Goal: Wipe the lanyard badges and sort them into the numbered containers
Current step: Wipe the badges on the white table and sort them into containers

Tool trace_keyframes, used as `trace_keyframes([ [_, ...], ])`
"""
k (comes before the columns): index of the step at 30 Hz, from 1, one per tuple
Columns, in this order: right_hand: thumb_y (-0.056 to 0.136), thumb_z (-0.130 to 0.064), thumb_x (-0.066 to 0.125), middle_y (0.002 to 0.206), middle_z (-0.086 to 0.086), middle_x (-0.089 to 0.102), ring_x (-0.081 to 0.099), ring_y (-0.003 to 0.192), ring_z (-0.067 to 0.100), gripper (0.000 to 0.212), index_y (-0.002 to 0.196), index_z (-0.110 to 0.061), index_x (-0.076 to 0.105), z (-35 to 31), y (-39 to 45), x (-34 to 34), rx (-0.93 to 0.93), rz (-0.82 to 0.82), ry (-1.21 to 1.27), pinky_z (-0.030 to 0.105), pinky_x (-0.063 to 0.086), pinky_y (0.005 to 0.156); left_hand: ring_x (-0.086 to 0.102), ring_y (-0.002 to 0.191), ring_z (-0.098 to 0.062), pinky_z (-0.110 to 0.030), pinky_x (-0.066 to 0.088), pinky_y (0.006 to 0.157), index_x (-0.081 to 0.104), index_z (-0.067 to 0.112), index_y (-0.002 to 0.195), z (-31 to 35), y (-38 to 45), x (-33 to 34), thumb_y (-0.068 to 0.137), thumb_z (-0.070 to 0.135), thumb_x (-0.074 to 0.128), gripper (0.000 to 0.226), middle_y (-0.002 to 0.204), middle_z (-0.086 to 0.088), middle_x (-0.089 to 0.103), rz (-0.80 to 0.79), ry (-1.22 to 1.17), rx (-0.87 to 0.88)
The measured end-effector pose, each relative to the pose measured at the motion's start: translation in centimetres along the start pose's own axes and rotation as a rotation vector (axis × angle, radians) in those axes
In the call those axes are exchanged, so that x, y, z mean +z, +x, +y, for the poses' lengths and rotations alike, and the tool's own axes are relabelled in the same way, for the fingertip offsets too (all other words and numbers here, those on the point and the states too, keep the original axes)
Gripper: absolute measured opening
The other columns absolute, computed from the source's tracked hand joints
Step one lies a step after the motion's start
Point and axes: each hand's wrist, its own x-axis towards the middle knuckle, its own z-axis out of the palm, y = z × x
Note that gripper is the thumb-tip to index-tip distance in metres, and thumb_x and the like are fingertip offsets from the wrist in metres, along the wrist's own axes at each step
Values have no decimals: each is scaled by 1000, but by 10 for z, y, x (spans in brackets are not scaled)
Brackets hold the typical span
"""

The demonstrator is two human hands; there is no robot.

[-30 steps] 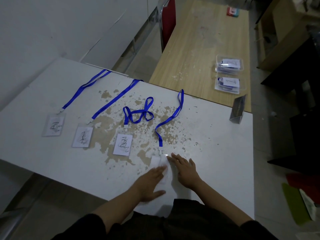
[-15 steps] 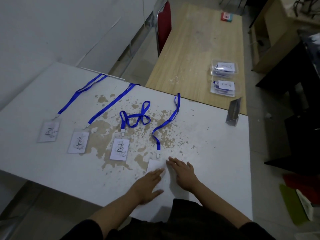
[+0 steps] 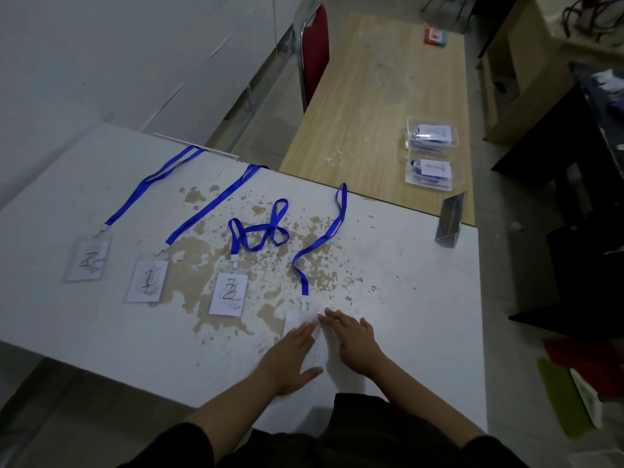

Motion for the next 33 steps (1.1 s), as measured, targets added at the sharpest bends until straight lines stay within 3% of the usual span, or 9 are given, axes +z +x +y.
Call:
trace_keyframes([
  [4,88,-6,41,163,-12,13,11,150,12,74,153,-36,21,1,0,-1,-4,4,-9,51,5,119,-9,149,-9,-25,-6,121,6,14,155,-2,-8,6,94,65,31,84,158,10,-18,-20,17,55],
  [9,87,-5,43,163,-11,13,11,150,13,78,153,-37,19,-1,-2,-3,-12,-10,-5,53,6,119,-15,147,-8,-24,-8,119,0,13,155,-6,0,-8,96,61,32,82,158,6,-19,31,-1,-47],
  [14,87,-5,42,163,-12,12,10,150,11,78,154,-37,18,1,-1,1,-18,7,-24,52,7,119,-23,144,-2,-39,-7,122,3,23,155,-9,-44,21,90,73,23,85,156,19,-22,-85,50,65],
  [17,86,-4,41,163,-13,11,9,150,11,80,154,-38,16,3,-1,4,-23,20,-23,52,7,119,-16,146,-5,-35,-3,123,9,19,155,-21,-49,14,93,69,24,81,159,14,-15,-5,49,-21],
  [20,84,-2,41,163,-13,11,8,150,11,83,154,-39,16,3,-1,4,-23,20,-20,52,6,119,-18,146,-8,-31,-14,119,3,17,154,-21,-48,6,95,64,28,80,159,9,-17,36,39,-85],
  [25,85,-3,41,163,-12,11,8,150,11,82,154,-39,14,1,-2,5,-23,32,-24,53,7,119,-15,146,-2,-29,-9,120,4,23,155,1,-56,21,93,68,27,80,156,20,-19,-84,3,65],
  [31,85,0,39,163,-12,11,7,150,11,83,154,-39,15,-1,-3,2,-21,21,-14,53,6,120,-7,148,-13,-20,-15,116,6,14,154,-11,-63,11,98,57,34,76,159,5,-9,124,36,-89],
  [33,85,0,39,163,-12,11,7,150,11,83,154,-39,15,-2,-3,2,-16,25,-9,52,6,120,-6,148,-14,-20,-18,114,9,13,154,-12,-65,13,97,58,34,77,159,6,-7,112,27,-86],
])
